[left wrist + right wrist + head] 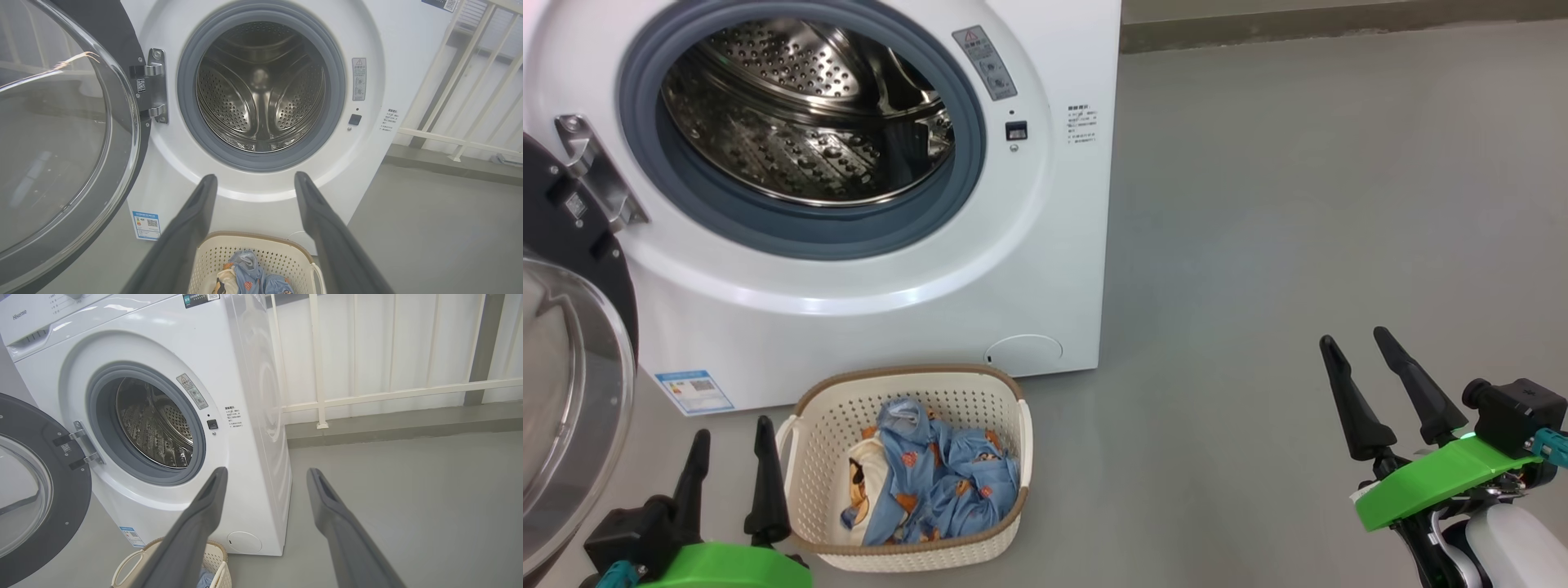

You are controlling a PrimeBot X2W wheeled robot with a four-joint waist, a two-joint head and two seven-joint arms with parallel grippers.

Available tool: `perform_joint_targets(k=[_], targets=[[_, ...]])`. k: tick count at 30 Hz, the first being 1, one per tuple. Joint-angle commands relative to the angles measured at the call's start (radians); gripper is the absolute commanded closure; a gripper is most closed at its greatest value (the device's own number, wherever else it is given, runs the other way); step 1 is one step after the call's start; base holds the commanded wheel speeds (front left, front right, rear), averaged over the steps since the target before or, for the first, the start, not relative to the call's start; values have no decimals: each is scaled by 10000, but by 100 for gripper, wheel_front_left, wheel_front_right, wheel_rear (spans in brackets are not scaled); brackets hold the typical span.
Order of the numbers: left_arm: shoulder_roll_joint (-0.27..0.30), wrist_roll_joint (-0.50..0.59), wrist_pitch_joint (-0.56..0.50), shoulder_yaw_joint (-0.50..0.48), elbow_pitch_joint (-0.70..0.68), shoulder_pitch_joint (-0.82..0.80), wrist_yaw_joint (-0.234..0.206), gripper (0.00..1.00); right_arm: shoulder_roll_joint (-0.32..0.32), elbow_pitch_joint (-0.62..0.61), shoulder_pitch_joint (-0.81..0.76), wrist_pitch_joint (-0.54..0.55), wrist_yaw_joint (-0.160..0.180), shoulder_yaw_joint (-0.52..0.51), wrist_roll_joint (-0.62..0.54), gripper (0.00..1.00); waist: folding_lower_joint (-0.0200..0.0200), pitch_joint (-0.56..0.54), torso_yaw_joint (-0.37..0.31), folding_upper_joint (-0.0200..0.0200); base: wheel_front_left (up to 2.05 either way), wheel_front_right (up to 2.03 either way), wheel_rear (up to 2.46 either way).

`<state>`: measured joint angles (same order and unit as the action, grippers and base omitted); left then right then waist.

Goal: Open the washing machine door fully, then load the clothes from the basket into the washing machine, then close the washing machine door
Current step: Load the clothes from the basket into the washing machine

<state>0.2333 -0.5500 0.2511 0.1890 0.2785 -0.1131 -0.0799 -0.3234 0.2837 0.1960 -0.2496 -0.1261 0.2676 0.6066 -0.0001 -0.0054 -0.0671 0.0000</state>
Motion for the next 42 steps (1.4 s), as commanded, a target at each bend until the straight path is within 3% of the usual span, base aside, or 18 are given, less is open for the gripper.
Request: perform_joint_targets(k=[1,24,42], targets=[[219,91,106,-346,-126,-320,29,0,-150,-231,179,-122,-46,159,-49,0,1,0,8,0,98,-98,0],[168,97,106,-527,-41,-392,-35,0,-134,-226,129,-122,-46,182,-25,0,1,4,128,0,112,-112,0],[159,115,107,-557,45,-431,27,0,-57,-165,147,-122,-46,196,-15,0,1,-22,168,0,15,-15,0]])
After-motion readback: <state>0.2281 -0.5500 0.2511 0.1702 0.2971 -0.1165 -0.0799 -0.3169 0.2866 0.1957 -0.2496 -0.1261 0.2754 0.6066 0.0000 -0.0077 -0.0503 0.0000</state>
